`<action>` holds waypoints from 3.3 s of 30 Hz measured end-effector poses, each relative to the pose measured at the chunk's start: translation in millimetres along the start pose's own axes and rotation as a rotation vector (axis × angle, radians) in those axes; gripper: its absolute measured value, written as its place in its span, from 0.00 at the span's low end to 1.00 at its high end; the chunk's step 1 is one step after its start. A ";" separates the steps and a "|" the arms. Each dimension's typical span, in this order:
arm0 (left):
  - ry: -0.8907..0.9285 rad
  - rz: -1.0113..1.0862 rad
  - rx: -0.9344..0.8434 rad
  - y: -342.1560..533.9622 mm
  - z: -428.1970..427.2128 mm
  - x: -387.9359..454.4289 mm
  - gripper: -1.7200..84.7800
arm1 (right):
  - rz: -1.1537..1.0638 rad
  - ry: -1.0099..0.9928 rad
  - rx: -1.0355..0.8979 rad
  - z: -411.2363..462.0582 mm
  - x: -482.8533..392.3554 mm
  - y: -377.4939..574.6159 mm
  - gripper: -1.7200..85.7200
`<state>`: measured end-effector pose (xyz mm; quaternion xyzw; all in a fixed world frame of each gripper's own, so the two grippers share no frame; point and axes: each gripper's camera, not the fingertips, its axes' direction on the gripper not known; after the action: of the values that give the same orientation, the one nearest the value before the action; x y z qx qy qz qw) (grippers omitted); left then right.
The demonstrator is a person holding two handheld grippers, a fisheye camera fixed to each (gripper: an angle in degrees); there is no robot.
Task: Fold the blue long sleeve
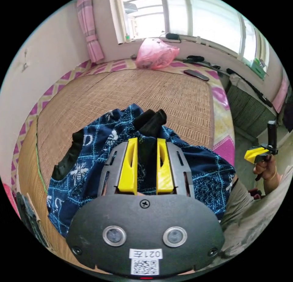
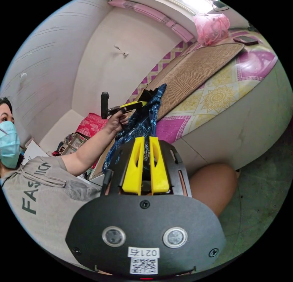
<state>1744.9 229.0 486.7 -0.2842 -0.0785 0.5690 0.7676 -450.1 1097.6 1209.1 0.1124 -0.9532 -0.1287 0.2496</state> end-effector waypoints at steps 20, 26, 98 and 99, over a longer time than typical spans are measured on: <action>0.240 -0.237 0.368 347.9 -252.9 -21.6 0.08 | -0.249 0.021 -0.024 89.1 -1.7 54.3 0.10; 0.165 -0.614 0.339 534.2 -260.7 21.0 0.10 | -0.188 -0.117 -0.133 108.8 49.2 63.2 0.12; 0.207 -0.436 0.071 457.4 -87.5 -454.8 0.12 | -0.562 0.020 -0.467 343.9 -15.1 -459.4 0.14; 0.162 -0.397 0.056 448.7 -87.3 -445.8 0.12 | -0.760 0.197 -0.494 361.2 -55.1 -444.8 0.16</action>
<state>1260.0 -125.0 269.1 -0.2867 -0.0552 0.3836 0.8761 -518.9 762.5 746.2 0.4025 -0.7569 -0.4231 0.2932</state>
